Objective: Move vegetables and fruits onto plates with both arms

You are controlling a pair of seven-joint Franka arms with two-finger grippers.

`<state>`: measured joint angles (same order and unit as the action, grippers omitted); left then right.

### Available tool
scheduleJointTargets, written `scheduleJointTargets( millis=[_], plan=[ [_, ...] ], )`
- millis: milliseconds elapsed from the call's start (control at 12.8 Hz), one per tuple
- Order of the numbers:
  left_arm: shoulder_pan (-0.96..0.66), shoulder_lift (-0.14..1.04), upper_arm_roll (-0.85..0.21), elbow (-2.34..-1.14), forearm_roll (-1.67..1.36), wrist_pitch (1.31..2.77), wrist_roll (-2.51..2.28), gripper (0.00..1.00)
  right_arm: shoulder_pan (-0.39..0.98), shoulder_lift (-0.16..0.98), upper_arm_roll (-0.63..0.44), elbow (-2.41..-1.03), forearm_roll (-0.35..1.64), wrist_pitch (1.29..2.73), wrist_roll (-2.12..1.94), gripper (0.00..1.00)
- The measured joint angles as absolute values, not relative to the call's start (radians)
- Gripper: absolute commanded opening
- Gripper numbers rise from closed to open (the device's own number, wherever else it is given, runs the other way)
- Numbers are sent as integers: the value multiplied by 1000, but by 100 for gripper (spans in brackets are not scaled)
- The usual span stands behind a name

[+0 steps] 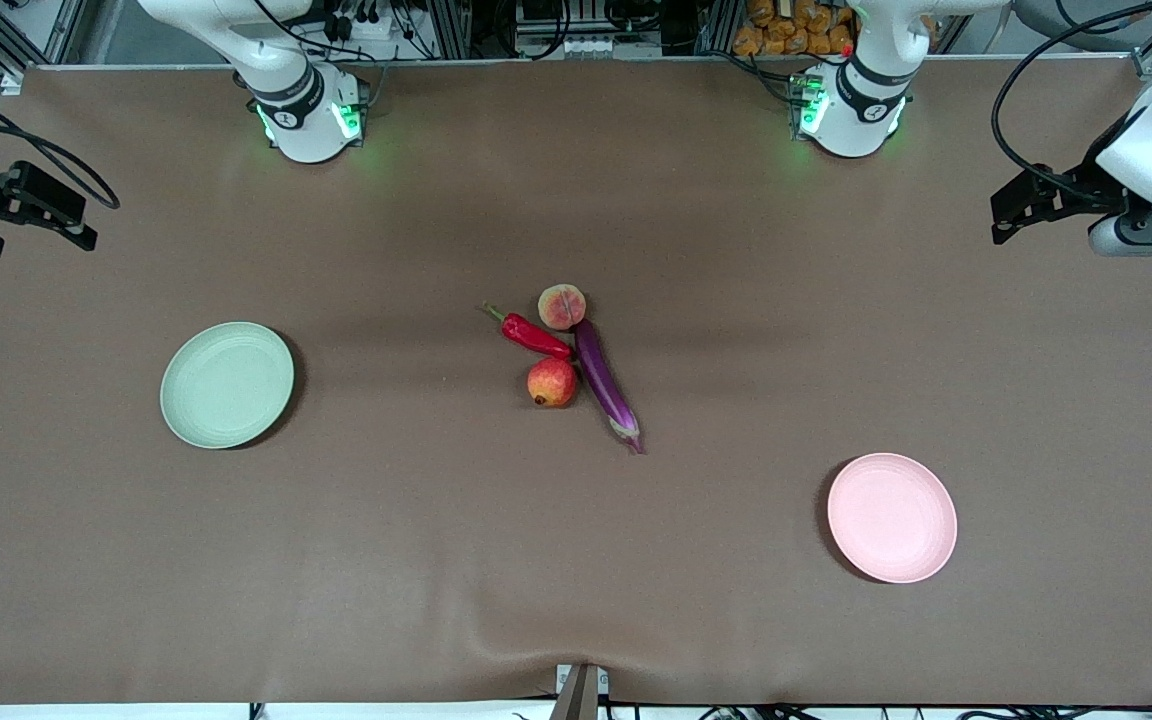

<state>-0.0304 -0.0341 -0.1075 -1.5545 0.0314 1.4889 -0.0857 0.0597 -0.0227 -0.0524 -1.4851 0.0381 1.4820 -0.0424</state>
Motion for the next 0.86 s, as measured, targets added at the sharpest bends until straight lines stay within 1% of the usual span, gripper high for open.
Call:
scheduleJointTargets(
  millis=[861],
  plan=[
    [-31,-28,-107,-1531,31,1489,-86,100,54,-23,-55,-1485,38,1474,-44,100]
  ],
)
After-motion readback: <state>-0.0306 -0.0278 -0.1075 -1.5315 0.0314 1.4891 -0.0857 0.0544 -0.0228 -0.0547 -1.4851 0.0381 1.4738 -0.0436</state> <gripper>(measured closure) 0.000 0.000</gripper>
